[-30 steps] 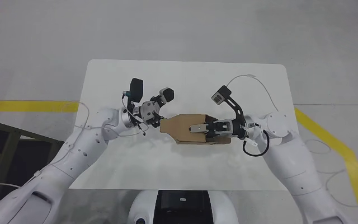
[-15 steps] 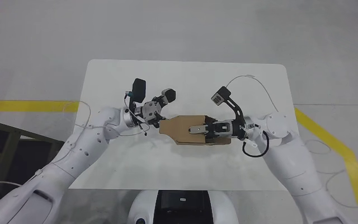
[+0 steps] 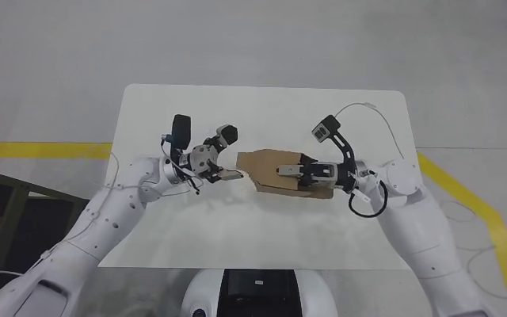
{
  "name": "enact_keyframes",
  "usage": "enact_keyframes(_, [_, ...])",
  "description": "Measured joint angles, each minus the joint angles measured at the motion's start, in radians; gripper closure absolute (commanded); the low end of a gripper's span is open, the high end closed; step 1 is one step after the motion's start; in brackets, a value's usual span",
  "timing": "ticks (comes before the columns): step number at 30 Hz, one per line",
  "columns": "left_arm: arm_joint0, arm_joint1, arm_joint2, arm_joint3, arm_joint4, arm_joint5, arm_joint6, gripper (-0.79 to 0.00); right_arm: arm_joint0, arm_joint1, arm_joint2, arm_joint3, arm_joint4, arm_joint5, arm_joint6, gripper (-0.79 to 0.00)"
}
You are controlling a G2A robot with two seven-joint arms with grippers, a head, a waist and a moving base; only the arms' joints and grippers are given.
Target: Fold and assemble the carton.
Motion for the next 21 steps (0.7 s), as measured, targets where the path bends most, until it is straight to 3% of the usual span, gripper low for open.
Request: enact_keyframes(21, [-0.038,-0.029,0.044,-0.033,-0.021,0.0,-0.085,-0.785,-0.009,-0.002,-0.024,-0.062,-0.021,0.01,-0.019,0.0])
